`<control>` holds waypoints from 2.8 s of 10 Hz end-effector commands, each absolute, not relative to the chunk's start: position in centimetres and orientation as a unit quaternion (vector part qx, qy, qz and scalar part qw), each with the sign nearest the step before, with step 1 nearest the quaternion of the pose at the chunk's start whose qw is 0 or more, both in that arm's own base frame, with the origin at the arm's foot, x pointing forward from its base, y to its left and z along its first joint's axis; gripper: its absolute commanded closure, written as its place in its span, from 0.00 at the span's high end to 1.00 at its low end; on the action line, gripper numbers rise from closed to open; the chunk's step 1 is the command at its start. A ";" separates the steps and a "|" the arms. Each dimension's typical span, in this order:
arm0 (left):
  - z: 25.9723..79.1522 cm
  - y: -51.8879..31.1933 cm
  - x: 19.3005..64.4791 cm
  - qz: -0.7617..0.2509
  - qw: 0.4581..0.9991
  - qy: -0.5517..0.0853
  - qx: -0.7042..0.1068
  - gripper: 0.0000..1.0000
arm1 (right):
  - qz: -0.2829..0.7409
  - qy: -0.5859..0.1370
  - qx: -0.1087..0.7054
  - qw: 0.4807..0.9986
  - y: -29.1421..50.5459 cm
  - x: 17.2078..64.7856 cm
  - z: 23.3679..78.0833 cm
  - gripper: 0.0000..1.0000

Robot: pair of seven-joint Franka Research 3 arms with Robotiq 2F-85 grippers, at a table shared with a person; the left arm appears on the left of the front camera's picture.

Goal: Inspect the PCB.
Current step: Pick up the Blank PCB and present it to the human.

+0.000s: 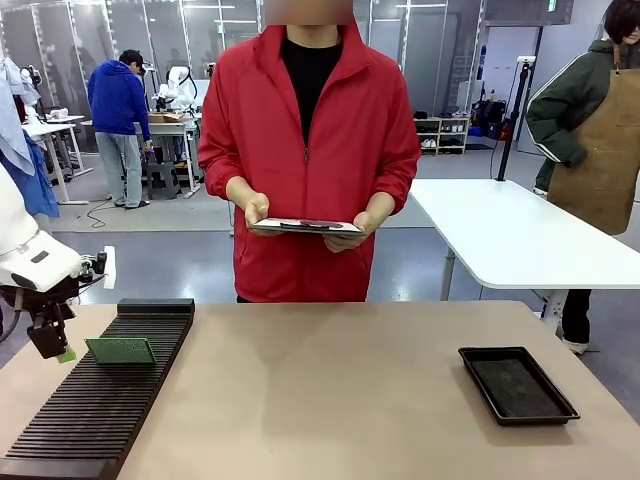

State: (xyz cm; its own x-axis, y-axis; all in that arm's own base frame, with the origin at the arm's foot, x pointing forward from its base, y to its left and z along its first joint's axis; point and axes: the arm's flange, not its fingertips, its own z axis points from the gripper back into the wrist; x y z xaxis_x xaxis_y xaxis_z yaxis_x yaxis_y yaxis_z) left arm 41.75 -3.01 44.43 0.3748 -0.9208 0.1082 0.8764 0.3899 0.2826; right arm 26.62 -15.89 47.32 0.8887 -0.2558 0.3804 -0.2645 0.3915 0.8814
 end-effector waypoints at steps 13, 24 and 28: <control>37.0 -2.2 50.5 -0.680 0.712 -0.111 0.136 1.00 | 0.011 -0.245 0.555 0.795 -16.0 26.8 47.4 1.00; 35.1 -2.3 49.9 -0.673 0.726 -0.089 0.109 0.00 | 0.011 -0.245 0.555 0.795 -16.0 26.8 47.4 1.00; 36.7 -2.3 49.0 -0.667 0.732 -0.100 0.099 0.00 | 0.011 -0.245 0.555 0.795 -16.0 26.8 47.4 1.00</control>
